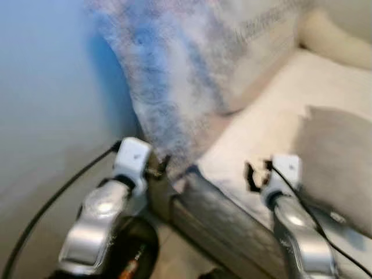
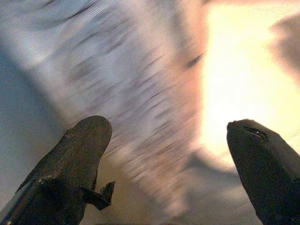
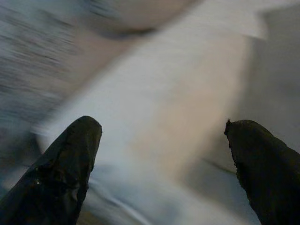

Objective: Clean up the room

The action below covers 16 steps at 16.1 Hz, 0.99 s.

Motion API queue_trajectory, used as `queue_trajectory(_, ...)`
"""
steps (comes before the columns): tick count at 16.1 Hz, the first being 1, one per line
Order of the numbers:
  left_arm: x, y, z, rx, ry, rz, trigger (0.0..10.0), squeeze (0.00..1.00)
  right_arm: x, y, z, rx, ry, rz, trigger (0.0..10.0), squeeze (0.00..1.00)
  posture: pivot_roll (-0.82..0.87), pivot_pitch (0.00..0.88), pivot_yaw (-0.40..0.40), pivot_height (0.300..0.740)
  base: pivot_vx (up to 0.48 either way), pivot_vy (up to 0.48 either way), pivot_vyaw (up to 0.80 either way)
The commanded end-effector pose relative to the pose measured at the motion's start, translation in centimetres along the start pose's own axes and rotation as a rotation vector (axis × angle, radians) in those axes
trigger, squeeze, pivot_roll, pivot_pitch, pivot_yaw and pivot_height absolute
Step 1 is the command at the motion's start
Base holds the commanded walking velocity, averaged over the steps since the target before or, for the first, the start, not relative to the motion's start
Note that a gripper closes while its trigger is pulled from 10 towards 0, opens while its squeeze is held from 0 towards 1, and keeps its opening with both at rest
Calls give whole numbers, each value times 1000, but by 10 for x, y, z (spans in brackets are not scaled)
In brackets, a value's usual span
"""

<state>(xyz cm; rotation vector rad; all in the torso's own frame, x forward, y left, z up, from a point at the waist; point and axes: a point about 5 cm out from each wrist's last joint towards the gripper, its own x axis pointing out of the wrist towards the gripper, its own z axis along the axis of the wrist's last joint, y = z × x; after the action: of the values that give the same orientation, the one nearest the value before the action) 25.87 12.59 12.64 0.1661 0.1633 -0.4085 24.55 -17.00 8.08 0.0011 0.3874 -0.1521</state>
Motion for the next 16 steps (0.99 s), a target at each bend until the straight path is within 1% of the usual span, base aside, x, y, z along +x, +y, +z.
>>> queue_trajectory(1,-3,3,0,20,4,11,10000,0,-1,1,5,0,-16,-2,10000,0,-9,0,-23,740,0,-480,-750)
queue_trajectory(4,-2,3,0,18,1,12,10000,0,-1,0,6,-5,-17,-2,10000,0,-13,0,-24,740,0,-480,-754)
queue_trajectory(6,-1,5,0,19,1,20,10000,0,0,0,8,-14,-18,3,10000,0,-14,0,-26,740,0,-326,-756)
queue_trajectory(7,-1,7,-1,-3,5,32,10000,0,1,1,9,-22,-22,15,10000,0,-14,0,-27,740,0,0,-750)
queue_trajectory(8,0,11,2,-12,-13,50,10000,0,2,5,13,-15,-39,60,10000,0,-11,0,-30,740,0,0,-444)
queue_trajectory(9,0,14,4,-2,-25,59,10000,0,3,11,16,-19,-54,128,10000,0,-6,0,-32,740,0,0,0)
queue_trajectory(10,0,18,4,-5,-20,75,10000,0,6,20,22,8,-69,222,10000,0,-4,0,-28,740,0,0,0)
queue_trajectory(11,-1,20,3,-11,-16,80,10000,0,8,23,26,36,-82,255,10000,0,-4,0,-28,740,0,0,0)
queue_trajectory(12,-1,22,3,-21,-10,83,10000,0,13,29,31,84,-82,320,10000,0,-2,0,-24,740,0,0,0)
queue_trajectory(14,-1,23,3,-28,-8,82,10000,0,14,34,28,64,-61,374,10000,0,6,0,-26,740,122,0,0)
queue_trajectory(16,-2,29,3,-30,-9,100,10000,0,16,34,24,69,-52,376,10000,0,12,0,-26,740,272,0,0)
